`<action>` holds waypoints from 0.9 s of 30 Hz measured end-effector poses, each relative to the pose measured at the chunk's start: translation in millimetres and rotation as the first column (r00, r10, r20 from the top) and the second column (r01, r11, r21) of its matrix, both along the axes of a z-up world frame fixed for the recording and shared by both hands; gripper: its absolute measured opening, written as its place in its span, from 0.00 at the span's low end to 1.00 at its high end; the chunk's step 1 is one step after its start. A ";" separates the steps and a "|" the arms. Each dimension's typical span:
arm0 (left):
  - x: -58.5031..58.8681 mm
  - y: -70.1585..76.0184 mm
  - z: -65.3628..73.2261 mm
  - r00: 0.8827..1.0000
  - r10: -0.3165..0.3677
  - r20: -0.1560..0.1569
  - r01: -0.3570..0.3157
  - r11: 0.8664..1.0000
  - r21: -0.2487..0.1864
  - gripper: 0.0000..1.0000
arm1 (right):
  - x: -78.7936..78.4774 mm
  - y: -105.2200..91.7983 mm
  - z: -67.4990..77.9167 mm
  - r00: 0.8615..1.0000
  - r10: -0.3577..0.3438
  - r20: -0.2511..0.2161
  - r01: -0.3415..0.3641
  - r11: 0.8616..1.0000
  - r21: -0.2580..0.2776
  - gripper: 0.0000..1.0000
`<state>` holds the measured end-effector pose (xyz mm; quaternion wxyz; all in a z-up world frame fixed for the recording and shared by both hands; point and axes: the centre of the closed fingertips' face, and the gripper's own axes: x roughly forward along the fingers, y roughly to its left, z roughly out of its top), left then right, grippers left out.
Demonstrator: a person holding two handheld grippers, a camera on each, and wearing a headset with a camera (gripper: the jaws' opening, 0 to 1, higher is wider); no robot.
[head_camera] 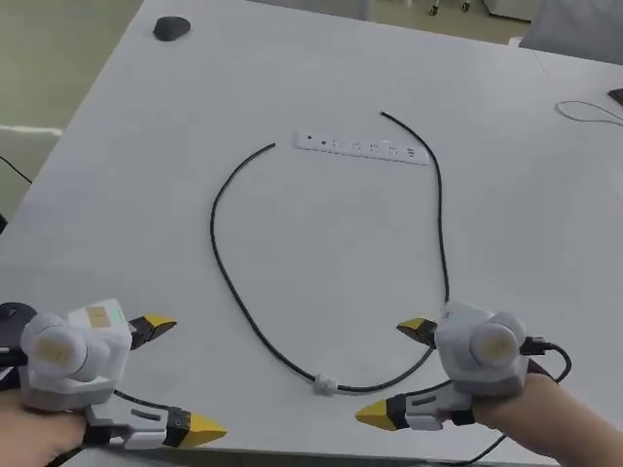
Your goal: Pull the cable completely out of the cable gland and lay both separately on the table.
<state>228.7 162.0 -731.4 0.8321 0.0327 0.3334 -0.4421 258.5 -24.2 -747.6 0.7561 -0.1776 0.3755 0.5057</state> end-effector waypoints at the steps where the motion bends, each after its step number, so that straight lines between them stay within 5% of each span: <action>1: -0.1 0.4 -0.2 1.000 0.001 0.000 -0.001 1.000 0.001 0.98 | 0.3 0.9 -1.7 1.000 0.006 0.002 -0.006 1.000 -0.011 0.83; 27: -15.5 4.2 -9.1 1.000 0.005 -0.021 -0.005 1.000 0.006 0.95 | -0.1 27.7 -49.3 0.989 0.128 -0.069 -0.136 0.981 -0.136 0.52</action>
